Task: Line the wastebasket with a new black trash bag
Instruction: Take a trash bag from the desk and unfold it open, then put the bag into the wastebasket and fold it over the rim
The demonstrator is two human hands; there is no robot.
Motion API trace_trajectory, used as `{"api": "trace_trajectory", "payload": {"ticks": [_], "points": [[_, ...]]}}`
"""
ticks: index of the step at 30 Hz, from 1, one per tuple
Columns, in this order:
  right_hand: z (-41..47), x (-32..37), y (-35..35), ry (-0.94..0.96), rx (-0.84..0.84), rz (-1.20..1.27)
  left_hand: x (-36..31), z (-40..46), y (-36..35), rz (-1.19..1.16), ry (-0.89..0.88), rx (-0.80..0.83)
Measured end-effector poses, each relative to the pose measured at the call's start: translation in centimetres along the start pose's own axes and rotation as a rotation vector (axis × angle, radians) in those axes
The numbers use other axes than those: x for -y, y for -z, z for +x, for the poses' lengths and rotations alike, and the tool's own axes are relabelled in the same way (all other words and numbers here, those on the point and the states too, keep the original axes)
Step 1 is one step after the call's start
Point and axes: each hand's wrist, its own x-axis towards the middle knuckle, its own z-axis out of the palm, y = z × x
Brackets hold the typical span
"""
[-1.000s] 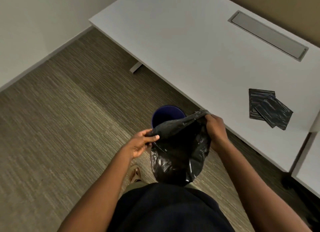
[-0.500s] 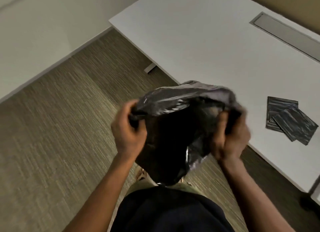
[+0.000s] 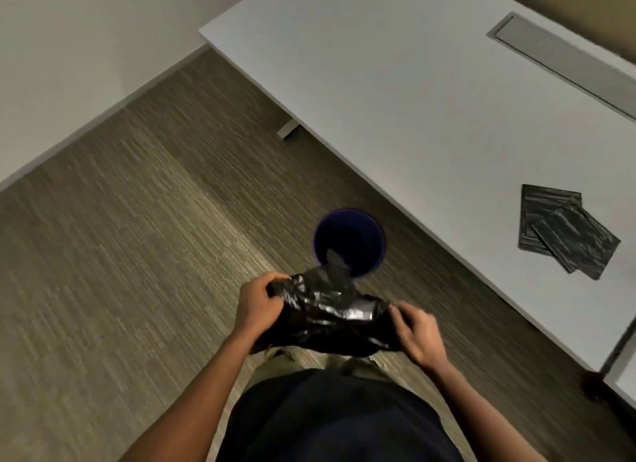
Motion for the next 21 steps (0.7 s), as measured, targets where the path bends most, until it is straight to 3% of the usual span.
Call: {"api": "trace_trajectory", "payload": {"ticks": [3,7,14,21], "points": [[2.4,0.5,1.4,-0.099,-0.162,0.125,-1.9,2.3,0.3,-0.197,0.136,-0.122],[5.2,0.9,3.1,-0.145,-0.265,0.156,-4.3,5.0,0.2,-0.358,0.215,-0.156],[7.2,1.4,4.5,-0.112,-0.282,0.231,-5.7,6.4,-0.6,-0.371,0.109,-0.068],[7.9,1.9,4.1,0.058,-0.425,0.257,-5.7,6.7,-1.3,-0.393,-0.151,-0.236]]}}
